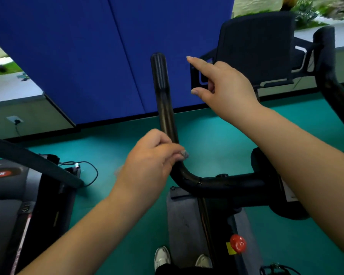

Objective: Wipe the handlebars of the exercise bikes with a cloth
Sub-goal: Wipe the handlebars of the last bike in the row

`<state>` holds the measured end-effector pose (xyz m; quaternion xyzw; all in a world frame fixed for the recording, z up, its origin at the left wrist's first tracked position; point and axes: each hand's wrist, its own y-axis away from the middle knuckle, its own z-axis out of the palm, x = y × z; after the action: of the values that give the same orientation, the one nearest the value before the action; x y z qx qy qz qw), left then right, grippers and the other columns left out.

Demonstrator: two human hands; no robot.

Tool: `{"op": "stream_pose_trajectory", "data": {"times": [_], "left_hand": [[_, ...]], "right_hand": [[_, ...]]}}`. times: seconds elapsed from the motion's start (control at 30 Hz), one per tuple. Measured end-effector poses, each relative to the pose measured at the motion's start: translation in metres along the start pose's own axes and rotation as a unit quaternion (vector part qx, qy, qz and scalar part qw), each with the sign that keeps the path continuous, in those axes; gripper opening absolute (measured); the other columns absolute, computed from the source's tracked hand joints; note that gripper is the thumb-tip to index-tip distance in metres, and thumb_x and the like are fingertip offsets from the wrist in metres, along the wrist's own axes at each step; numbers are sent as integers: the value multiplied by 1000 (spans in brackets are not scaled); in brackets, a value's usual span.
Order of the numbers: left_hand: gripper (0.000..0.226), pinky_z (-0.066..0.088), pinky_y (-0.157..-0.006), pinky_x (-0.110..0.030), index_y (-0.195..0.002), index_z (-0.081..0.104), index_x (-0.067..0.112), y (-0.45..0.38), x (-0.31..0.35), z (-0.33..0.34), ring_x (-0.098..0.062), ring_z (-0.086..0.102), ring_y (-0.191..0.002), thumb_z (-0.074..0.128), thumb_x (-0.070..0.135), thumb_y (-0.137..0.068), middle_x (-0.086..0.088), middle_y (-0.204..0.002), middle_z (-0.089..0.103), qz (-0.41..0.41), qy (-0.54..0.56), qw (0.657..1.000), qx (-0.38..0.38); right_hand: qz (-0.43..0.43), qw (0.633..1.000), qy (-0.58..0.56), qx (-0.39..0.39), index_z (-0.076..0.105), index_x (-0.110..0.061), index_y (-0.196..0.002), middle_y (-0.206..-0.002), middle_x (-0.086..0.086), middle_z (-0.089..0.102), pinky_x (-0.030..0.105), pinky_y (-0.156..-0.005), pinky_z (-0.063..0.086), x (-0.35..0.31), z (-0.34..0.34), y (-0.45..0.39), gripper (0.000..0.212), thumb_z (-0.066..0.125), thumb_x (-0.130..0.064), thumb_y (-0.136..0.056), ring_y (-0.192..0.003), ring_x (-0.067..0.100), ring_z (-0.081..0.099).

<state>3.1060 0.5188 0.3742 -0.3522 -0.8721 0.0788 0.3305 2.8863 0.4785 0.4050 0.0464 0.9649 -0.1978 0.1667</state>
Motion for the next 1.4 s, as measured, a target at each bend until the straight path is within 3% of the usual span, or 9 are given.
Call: {"op": "stream_pose_trajectory", "data": {"times": [0.23, 0.4, 0.53, 0.67, 0.83, 0.93, 1.13, 1.3, 1.4], "left_hand": [[16, 35, -79, -2, -101, 73, 10, -8, 1, 4, -1, 47, -84, 67, 12, -87, 5, -91, 53, -68, -7, 996, 54], [17, 34, -83, 0, -98, 74, 9, 29, 14, 9, 3, 49, -85, 65, 14, -84, 5, -90, 53, -36, -3, 999, 38], [14, 34, -77, 2, -98, 74, 8, 11, 11, 5, 15, 47, -89, 67, 7, -86, 10, -87, 49, -67, 20, 996, 57], [13, 37, -80, -3, -97, 74, 8, 19, 20, 16, 7, 50, -91, 66, 9, -87, 5, -89, 52, -87, 10, 991, 101], [13, 36, -84, -3, -95, 74, 8, 40, 31, 24, 2, 49, -84, 65, 10, -85, 1, -89, 54, -39, -6, 995, 90], [12, 34, -80, 0, -96, 74, 10, 28, 27, 20, 10, 49, -87, 67, 8, -86, 4, -90, 52, -86, 16, 990, 113], [13, 33, -84, -3, -97, 73, 8, 42, 46, 37, 0, 46, -84, 66, 10, -86, 0, -91, 53, -99, -4, 983, 156], [23, 46, -81, -25, -100, 73, 4, 55, 66, 55, -18, 55, -83, 60, 20, -89, -5, -92, 55, -13, -9, 994, 112], [25, 47, -82, -27, -101, 73, 5, 56, 54, 49, -17, 55, -84, 60, 22, -88, -4, -92, 56, -20, -29, 990, 139]], "right_hand": [[0, 998, -47, -50, 23, -44, -148, -101, 0, 47, 31, -81, 43, -2, -9, 6, 68, 60, -32, -92, -90, 16, 48], [-3, 993, -89, -79, 44, -40, -139, -121, -3, 45, 23, -105, 28, 13, -34, 53, 57, 66, -25, -88, -120, 16, 43], [38, 992, -90, -84, 64, -36, -115, -112, -7, 57, 15, -92, 34, 38, -62, 90, 34, 64, -16, -88, -104, 8, 53], [107, 983, -125, -75, 66, -41, -92, -103, -12, 64, 22, -85, 41, 58, -69, 114, 25, 62, -17, -88, -94, 10, 61], [104, 984, -129, -59, 68, -33, -102, -107, -6, 57, 31, -94, 45, 64, -58, 134, 23, 64, -18, -85, -102, 10, 55], [118, 983, -140, -25, 66, -32, -110, -110, -4, 52, 34, -96, 46, 65, -48, 141, 27, 63, -18, -87, -105, 12, 53], [119, 989, -86, 17, 72, -19, -104, -114, 0, 52, 10, -85, 27, 62, -40, 151, 20, 56, -17, -92, -102, 3, 44], [114, 988, -99, 20, 72, -18, -105, -116, 0, 51, 10, -84, 26, 62, -40, 155, 21, 54, -20, -93, -101, 3, 44], [108, 988, -105, 27, 71, -18, -107, -110, -7, 48, 13, -86, 29, 63, -39, 158, 24, 53, -23, -93, -99, 1, 43]]}}
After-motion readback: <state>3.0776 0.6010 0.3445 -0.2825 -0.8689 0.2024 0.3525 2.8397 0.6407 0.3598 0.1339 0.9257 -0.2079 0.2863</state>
